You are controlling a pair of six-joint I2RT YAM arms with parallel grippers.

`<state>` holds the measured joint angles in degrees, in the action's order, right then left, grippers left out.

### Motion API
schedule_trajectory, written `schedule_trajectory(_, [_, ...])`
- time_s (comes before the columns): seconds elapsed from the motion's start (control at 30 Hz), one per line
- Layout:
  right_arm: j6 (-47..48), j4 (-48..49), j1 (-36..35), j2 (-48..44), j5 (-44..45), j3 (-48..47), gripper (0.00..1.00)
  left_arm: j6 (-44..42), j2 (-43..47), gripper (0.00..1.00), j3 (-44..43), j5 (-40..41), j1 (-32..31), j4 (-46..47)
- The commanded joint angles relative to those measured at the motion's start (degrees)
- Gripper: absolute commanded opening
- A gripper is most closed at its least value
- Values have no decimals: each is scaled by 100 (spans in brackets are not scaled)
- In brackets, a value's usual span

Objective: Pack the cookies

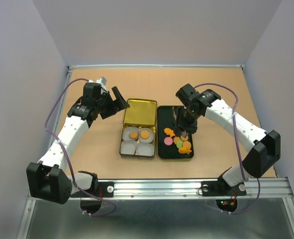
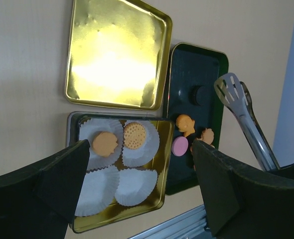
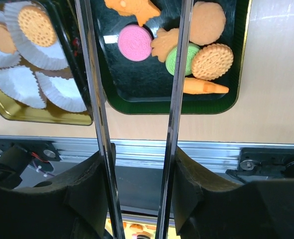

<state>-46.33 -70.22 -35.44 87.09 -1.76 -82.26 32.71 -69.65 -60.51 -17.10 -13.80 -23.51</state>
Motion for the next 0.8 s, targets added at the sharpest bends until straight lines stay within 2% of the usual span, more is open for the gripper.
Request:
schedule_trajectory(0.0, [150, 289, -16, 71, -350, 280, 51, -1, 328, 95, 48, 23, -17, 118])
schedule_trajectory(0.33, [203, 333, -15, 273, -378, 465, 52, 25, 689, 95, 408, 14, -17, 153])
schedule_trajectory(0.77, [308, 395, -24, 519, -580, 597, 51, -19, 742, 95, 575, -12, -26, 276])
